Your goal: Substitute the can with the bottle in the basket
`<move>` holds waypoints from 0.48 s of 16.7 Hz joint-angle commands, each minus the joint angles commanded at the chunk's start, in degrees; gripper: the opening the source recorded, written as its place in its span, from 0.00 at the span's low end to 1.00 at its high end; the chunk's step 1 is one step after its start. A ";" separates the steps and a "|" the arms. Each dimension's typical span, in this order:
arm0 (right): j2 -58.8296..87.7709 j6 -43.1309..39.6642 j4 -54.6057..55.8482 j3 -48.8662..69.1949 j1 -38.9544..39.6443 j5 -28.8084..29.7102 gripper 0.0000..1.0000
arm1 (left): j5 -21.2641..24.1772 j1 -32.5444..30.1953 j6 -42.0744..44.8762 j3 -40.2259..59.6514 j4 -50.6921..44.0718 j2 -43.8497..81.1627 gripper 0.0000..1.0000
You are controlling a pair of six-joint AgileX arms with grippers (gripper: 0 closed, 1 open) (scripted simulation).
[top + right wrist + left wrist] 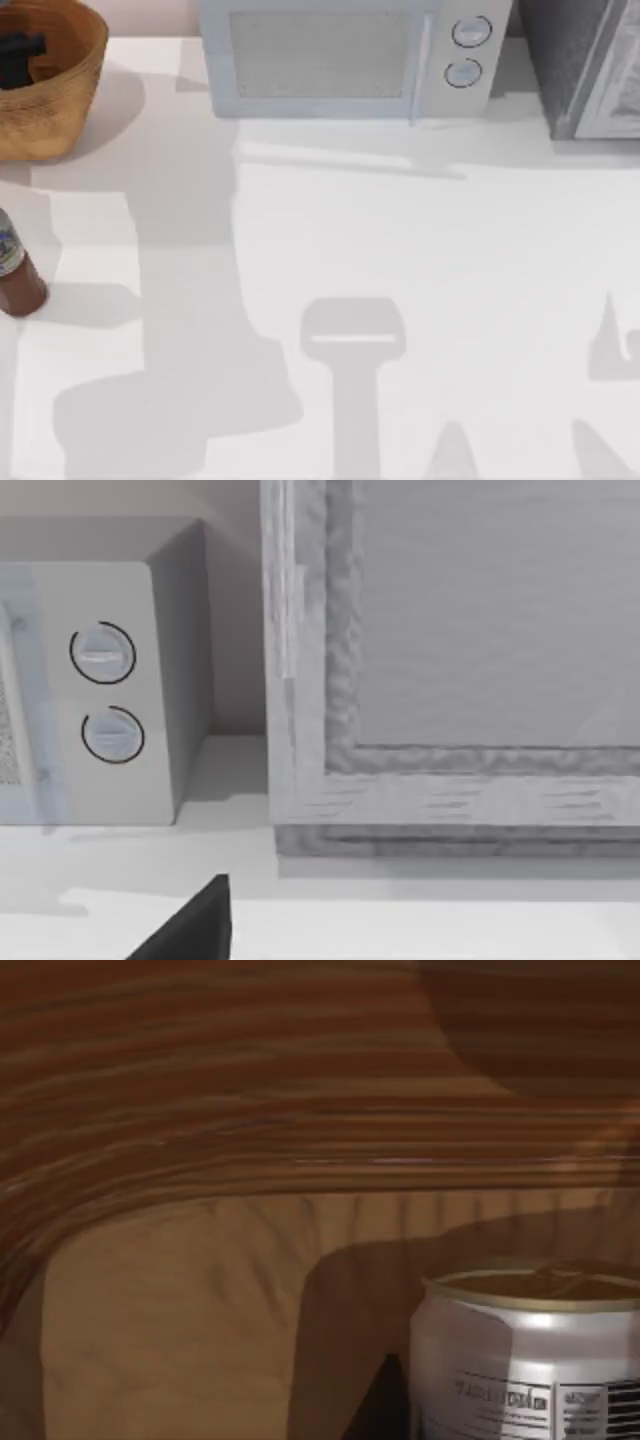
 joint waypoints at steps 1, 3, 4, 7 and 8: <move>0.00 0.00 0.00 0.00 0.00 0.00 1.00 | 0.00 0.00 0.00 0.00 0.00 0.00 0.25; 0.00 0.00 0.00 0.00 0.00 0.00 1.00 | 0.00 0.00 0.00 0.00 0.00 0.00 0.10; 0.00 0.00 0.00 0.00 0.00 0.00 1.00 | 0.00 0.00 0.00 0.00 0.00 0.00 0.02; 0.00 0.00 0.00 0.00 0.00 0.00 1.00 | 0.00 0.00 0.00 0.00 0.00 0.00 0.00; 0.00 0.00 0.00 0.00 0.00 0.00 1.00 | 0.00 0.00 0.00 0.00 0.00 0.00 0.00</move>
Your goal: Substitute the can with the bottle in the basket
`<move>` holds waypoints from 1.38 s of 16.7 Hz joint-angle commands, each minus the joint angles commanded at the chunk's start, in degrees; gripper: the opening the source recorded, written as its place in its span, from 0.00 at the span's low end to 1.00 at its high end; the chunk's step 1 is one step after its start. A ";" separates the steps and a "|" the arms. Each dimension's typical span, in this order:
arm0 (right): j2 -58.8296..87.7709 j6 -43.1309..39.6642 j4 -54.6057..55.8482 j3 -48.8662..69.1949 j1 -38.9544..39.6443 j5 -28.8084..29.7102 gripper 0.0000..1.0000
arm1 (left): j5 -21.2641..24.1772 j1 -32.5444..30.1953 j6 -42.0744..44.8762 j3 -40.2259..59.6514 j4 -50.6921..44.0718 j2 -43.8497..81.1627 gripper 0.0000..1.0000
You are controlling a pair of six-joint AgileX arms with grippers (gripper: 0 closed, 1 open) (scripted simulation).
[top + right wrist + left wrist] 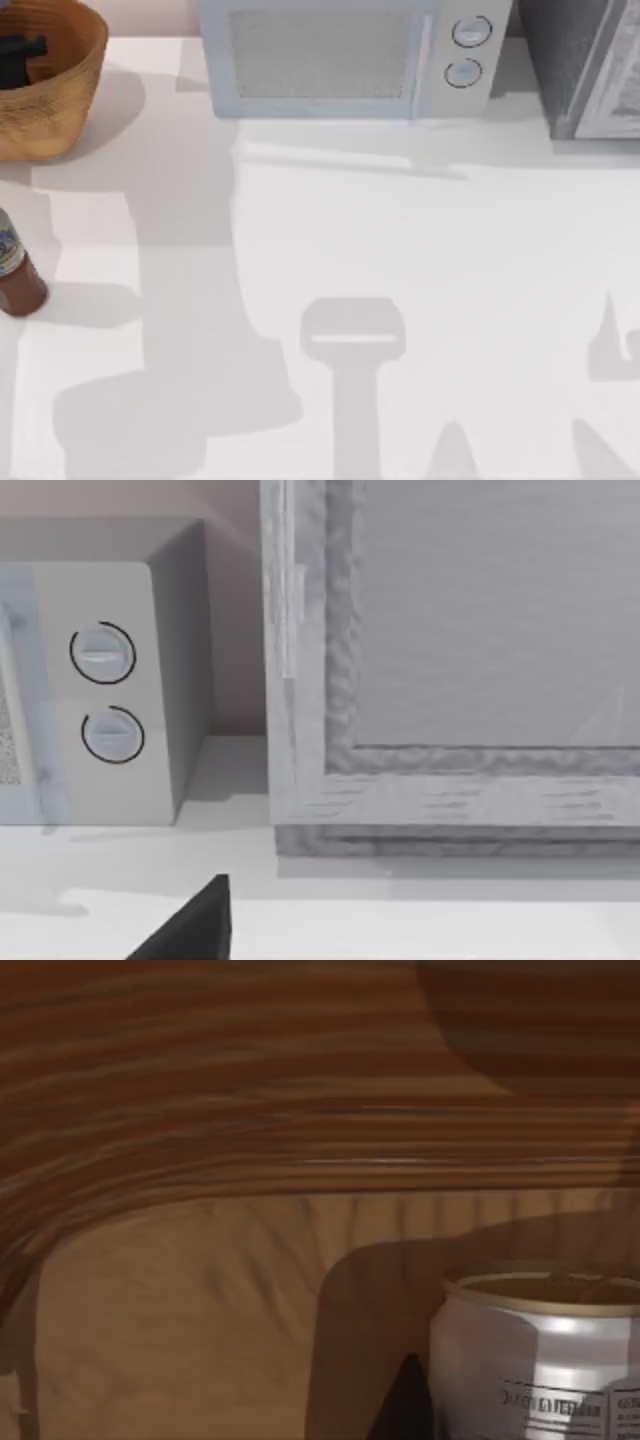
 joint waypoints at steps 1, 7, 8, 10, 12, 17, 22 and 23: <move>0.00 0.00 0.00 0.00 0.00 0.00 1.00 | 0.00 0.00 0.00 0.00 0.00 0.00 0.00; 0.00 0.00 0.00 0.00 0.00 0.00 1.00 | 0.17 -0.34 -0.38 -0.23 -0.10 -2.52 0.00; 0.00 0.00 0.00 0.00 0.00 0.00 1.00 | -0.01 -0.30 -0.63 -1.29 0.02 -3.21 0.00; 0.00 0.00 0.00 0.00 0.00 0.00 1.00 | -0.64 -0.30 -1.31 -5.13 0.94 -6.27 0.00; 0.00 0.00 0.00 0.00 0.00 0.00 1.00 | -1.60 -0.53 -1.98 -10.98 3.14 -11.82 0.00; 0.00 0.00 0.00 0.00 0.00 0.00 1.00 | -5.03 -2.08 -3.33 -32.70 13.26 -34.69 0.00; 0.00 0.00 0.00 0.00 0.00 0.00 1.00 | -9.17 -4.50 -4.51 -62.78 27.42 -65.95 0.00; 0.00 0.00 0.00 0.00 0.00 0.00 1.00 | -9.96 -5.03 -4.72 -69.41 30.52 -72.70 0.00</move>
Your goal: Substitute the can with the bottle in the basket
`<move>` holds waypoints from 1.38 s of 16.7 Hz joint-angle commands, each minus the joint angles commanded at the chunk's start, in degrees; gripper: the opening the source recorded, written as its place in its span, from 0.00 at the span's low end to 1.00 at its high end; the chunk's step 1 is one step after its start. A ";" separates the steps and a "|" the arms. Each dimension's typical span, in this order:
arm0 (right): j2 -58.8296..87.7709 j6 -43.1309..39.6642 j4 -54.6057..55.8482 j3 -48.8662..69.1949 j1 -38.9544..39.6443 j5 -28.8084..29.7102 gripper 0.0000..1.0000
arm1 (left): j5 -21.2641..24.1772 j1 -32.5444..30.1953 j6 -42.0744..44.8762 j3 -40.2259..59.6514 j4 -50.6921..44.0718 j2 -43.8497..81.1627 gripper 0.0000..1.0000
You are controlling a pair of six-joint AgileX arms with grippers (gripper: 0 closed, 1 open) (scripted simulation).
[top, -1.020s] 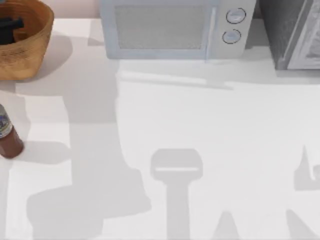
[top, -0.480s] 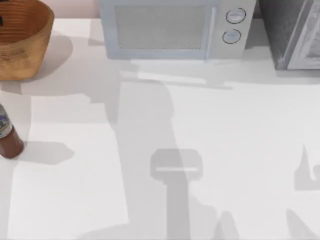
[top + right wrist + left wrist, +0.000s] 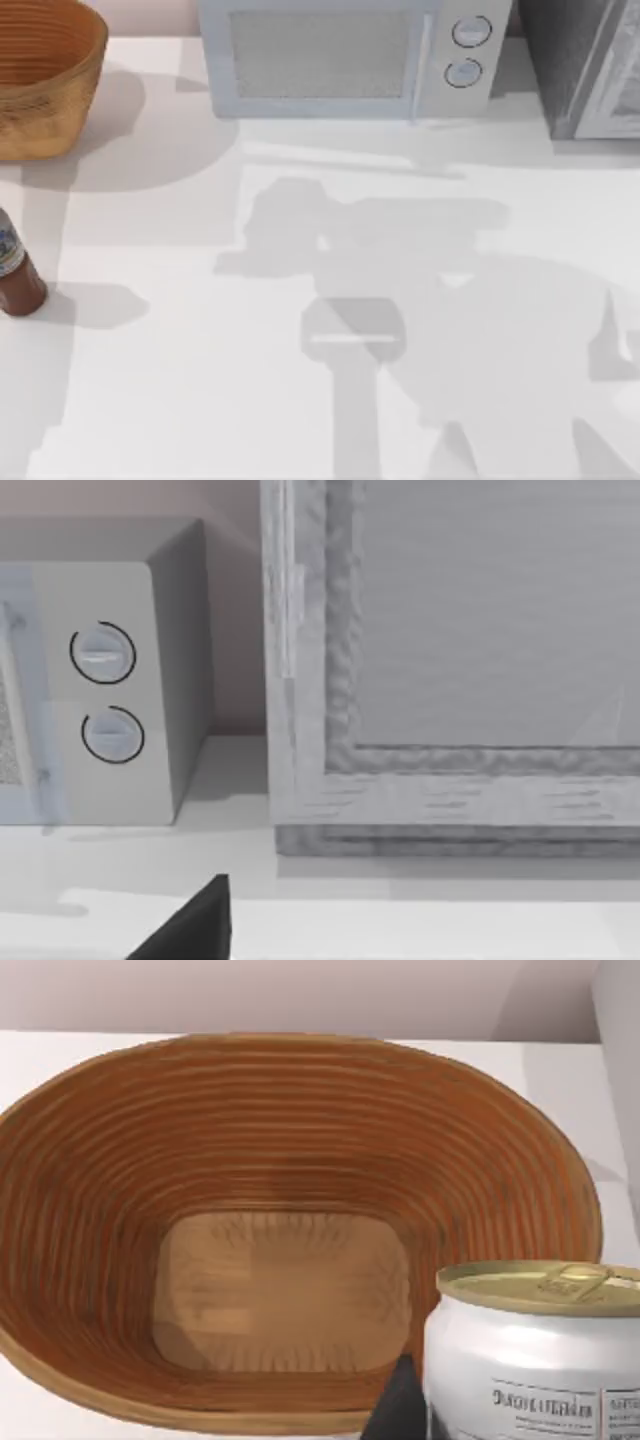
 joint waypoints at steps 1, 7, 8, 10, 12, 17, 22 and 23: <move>0.00 0.00 0.00 0.00 0.00 0.00 1.00 | -0.76 -0.53 -0.20 -6.71 3.14 -6.78 0.00; 0.00 0.00 0.00 0.00 0.00 0.00 1.00 | -4.50 -3.40 -1.50 -46.72 21.92 -46.28 0.00; 0.00 0.00 0.00 0.00 0.00 0.00 1.00 | -4.96 -3.79 -1.73 -53.00 24.84 -52.31 0.00; 0.00 0.00 0.00 0.00 0.00 0.00 1.00 | -5.74 -4.46 -2.23 -64.77 30.23 -63.49 0.00; 0.00 0.00 0.00 0.00 0.00 0.00 1.00 | -6.38 -5.01 -2.74 -75.34 35.05 -73.40 0.00; 0.00 0.00 0.00 0.00 0.00 0.00 1.00 | -7.29 -5.87 -3.77 -93.19 43.39 -90.20 0.00; 0.00 0.00 0.00 0.00 0.00 0.00 1.00 | -7.44 -6.03 -4.03 -96.90 45.23 -93.85 0.00; 0.00 0.00 0.00 0.00 0.00 0.00 1.00 | -7.44 -6.03 -4.03 -96.90 45.23 -93.85 0.00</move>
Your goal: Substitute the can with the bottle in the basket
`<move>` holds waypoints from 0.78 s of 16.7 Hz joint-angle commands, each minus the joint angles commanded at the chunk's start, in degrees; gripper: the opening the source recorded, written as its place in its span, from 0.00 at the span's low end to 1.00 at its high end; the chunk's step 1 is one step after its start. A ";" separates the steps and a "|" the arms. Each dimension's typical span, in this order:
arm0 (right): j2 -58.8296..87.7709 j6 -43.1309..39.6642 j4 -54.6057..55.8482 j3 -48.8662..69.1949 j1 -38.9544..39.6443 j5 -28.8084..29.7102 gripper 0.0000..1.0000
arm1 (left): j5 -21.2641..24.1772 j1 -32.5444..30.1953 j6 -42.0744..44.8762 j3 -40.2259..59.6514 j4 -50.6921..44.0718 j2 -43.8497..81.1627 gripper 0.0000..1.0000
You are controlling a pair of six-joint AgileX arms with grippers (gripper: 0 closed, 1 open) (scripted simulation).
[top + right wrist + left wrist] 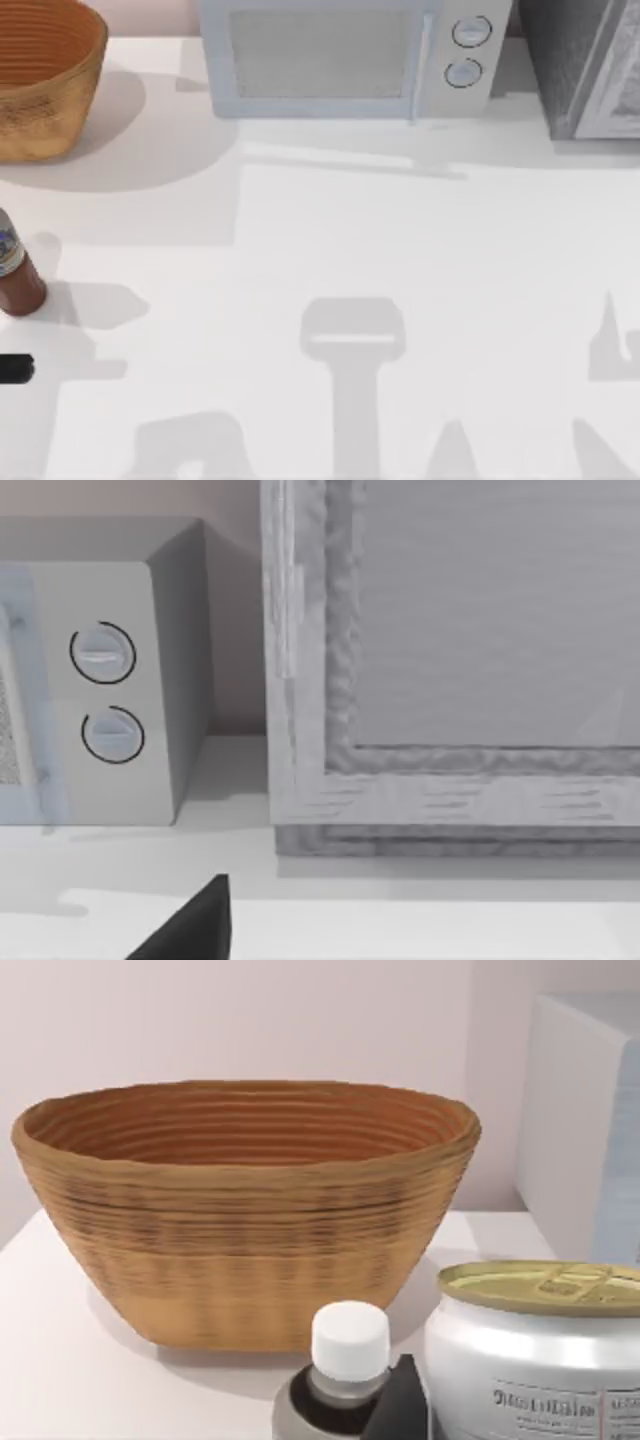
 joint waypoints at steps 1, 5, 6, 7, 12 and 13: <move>0.00 0.00 0.00 0.00 0.00 0.00 1.00 | 0.00 0.00 0.00 0.00 0.00 0.00 0.00; 0.00 0.00 0.00 0.00 0.00 0.00 1.00 | 0.48 -0.06 0.03 0.73 0.94 1.39 0.00; 0.00 0.00 0.00 0.00 0.00 0.00 1.00 | 0.99 -0.23 -0.06 1.47 2.01 2.54 0.00; 0.00 0.00 0.00 0.00 0.00 0.00 1.00 | 2.08 -0.60 -0.19 2.92 3.93 4.86 0.00; 0.00 0.00 0.00 0.00 0.00 0.00 1.00 | 8.83 -2.83 -0.86 11.43 15.15 19.90 0.00; 0.00 0.00 0.00 0.00 0.00 0.00 1.00 | 10.35 -3.30 -0.97 13.18 17.36 23.24 0.00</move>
